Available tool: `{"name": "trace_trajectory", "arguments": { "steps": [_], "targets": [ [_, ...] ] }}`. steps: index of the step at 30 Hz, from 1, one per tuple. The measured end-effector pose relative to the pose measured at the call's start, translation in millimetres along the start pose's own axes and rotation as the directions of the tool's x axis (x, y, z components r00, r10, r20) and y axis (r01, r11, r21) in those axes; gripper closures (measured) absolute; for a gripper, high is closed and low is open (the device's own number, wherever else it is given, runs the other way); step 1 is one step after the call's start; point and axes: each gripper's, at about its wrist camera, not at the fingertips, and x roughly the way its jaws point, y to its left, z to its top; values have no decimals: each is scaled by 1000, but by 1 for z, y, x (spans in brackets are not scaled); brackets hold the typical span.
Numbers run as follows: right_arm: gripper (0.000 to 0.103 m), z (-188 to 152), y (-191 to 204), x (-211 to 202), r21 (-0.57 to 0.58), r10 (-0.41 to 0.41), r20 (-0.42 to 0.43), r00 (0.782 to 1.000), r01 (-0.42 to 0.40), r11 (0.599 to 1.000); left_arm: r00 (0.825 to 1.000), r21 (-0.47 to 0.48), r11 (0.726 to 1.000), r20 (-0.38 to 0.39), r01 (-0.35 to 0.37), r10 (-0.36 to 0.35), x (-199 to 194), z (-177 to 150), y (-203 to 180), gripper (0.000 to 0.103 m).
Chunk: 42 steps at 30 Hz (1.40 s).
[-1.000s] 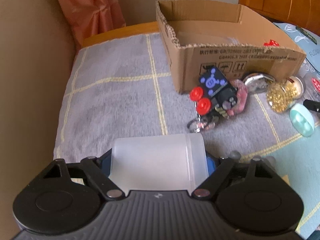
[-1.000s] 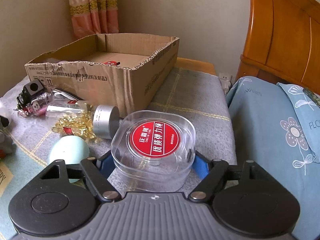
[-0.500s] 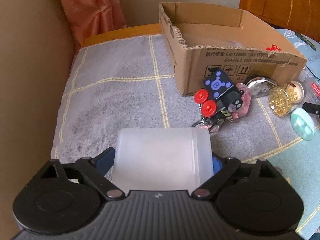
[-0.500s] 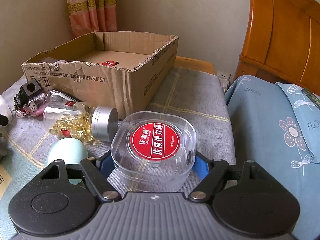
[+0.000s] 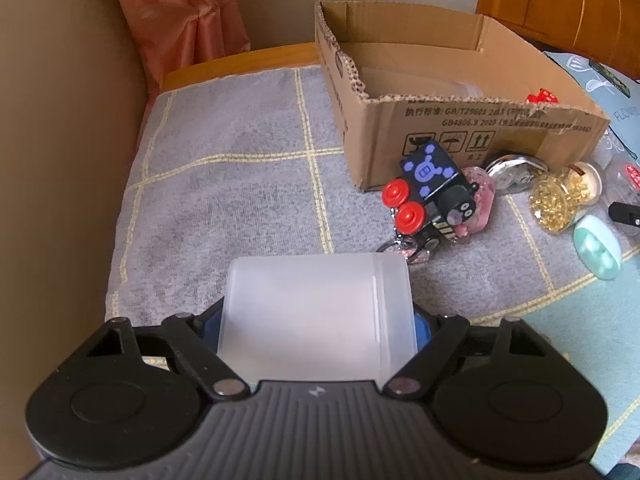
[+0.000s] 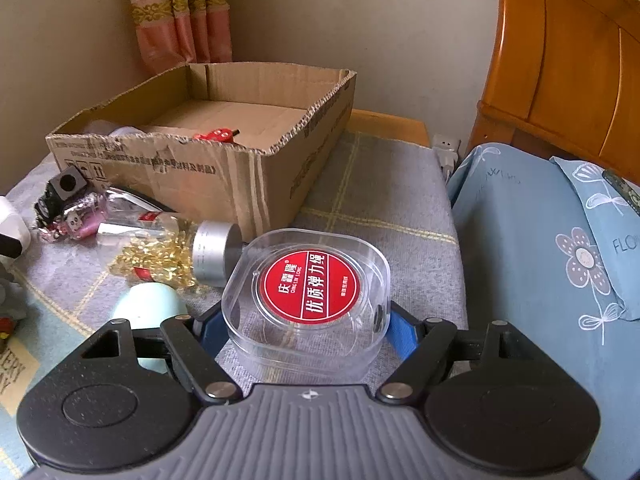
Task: Organize rigid objects
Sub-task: 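Carry both items into the cardboard box and open both tools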
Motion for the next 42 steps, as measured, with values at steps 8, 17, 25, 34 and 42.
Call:
{"name": "trace_trajectory", "arguments": {
  "steps": [8,17,25,34,42],
  "targets": [
    [21,15,1,-35,-14,43,20,999,-42,999,1000,36,999,19,-2,1,-29,10,-3,21],
    [21,46,15,-58,-65,107,64,992,-103,993,998,120,992,36,45,-50,-57,41,-28,21],
    [21,88,33,-60,-109,134,110,985,-122,986,989,187,980,113,72,-94,-70,89,-53,21],
    [21,130,35,-36,-101,141,112,984,-130,986,992,177,983,108,49,-69,-40,157,-60,21],
    [21,153,30,4,-90,131,68,989,-124,988,996,187,982,72,34,-48,-8,192,-64,21]
  ]
}}
